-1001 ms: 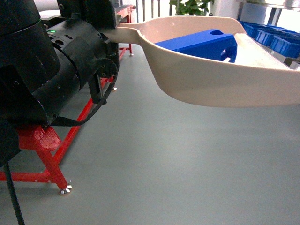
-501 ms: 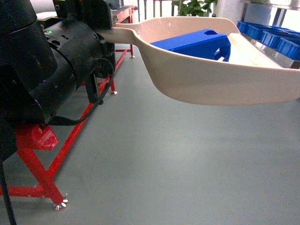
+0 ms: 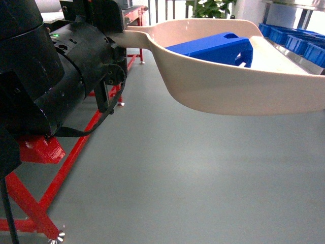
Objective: Place part in tray to right shelf
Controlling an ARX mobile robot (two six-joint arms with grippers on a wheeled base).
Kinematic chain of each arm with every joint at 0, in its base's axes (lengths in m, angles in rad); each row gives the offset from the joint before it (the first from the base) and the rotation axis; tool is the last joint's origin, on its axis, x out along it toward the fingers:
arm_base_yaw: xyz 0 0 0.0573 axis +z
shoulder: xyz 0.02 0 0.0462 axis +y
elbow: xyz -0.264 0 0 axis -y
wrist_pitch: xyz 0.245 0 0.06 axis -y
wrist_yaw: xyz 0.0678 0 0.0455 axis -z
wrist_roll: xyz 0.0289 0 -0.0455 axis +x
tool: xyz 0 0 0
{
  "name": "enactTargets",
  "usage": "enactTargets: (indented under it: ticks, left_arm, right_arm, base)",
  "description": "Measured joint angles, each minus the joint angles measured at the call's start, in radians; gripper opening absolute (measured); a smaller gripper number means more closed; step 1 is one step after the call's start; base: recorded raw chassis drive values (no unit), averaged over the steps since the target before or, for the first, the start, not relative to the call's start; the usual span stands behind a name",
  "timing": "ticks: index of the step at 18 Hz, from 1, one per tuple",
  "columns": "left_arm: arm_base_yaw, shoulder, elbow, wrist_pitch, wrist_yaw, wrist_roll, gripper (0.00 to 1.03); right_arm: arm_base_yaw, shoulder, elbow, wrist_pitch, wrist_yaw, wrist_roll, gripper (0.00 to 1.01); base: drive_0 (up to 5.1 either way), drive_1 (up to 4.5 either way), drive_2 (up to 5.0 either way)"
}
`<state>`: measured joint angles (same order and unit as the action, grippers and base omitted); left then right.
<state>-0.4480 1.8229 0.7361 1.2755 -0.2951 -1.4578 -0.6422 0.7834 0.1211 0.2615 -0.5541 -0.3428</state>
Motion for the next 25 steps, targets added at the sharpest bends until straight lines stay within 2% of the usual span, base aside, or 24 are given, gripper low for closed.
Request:
enactTargets:
  ticks: [25]
  left_arm:
    - [0.002,0.0,0.0,-0.003,-0.002,0.0,0.13]
  right_arm:
    - [0.0,0.001,0.0,0.0,0.0,0.0,0.98]
  base:
    - [-0.2,3.91,-4.4]
